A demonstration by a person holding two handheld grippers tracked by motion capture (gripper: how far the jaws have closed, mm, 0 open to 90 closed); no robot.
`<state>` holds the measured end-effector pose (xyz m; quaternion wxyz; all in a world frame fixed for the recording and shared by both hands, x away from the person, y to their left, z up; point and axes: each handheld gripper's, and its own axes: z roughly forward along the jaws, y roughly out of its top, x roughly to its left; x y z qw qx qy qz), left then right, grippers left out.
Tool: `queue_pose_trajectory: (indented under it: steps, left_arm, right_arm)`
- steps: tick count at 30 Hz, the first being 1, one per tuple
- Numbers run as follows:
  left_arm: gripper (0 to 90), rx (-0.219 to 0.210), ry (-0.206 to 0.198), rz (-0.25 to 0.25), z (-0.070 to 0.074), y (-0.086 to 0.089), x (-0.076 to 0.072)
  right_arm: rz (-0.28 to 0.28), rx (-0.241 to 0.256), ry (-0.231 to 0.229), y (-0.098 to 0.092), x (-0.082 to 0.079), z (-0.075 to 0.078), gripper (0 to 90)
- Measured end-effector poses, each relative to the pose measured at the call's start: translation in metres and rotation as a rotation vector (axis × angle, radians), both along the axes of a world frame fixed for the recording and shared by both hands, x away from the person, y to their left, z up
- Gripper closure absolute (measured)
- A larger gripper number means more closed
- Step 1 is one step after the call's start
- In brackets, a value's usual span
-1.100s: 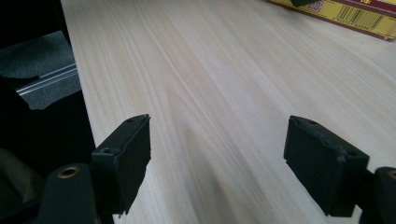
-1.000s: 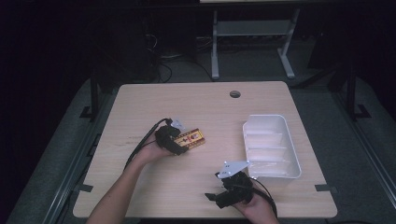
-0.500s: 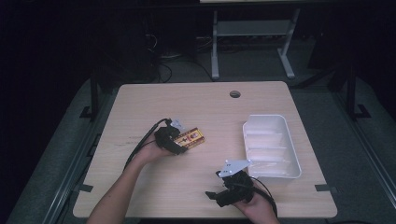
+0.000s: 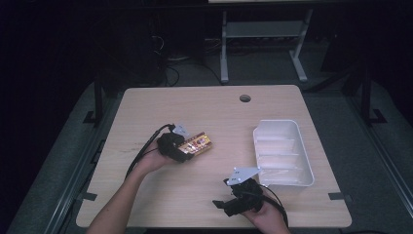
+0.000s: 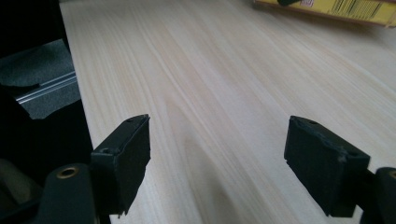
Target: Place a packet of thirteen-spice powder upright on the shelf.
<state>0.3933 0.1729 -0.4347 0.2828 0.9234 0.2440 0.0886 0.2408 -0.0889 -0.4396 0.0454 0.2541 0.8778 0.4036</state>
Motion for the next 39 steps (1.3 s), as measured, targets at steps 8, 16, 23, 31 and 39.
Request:
queue_pose_trajectory:
  steps: [8,16,23,31,39]
  left_arm:
    - [32.5,-0.035,-0.028,-0.003,0.008,0.011,-0.016]
    - [32.5,-0.037,-0.050,-0.014,0.011,0.020,-0.032]
    - [32.4,-0.061,-0.075,-0.022,0.016,0.027,-0.050]
    - [32.5,-0.080,-0.106,-0.040,0.022,0.030,-0.069]
    - [32.4,-0.106,-0.129,-0.060,0.028,0.033,-0.089]
  right_arm:
    - [0.002,0.007,0.016,0.003,0.001,-0.001,20.9]
    - [0.000,0.023,0.026,0.002,0.003,-0.001,19.1]
    - [0.001,0.028,0.040,0.002,0.004,-0.001,19.5]
    - [0.017,0.046,0.037,0.004,0.003,0.001,18.0]
    - [0.019,0.039,0.033,0.004,0.006,0.002,15.1]
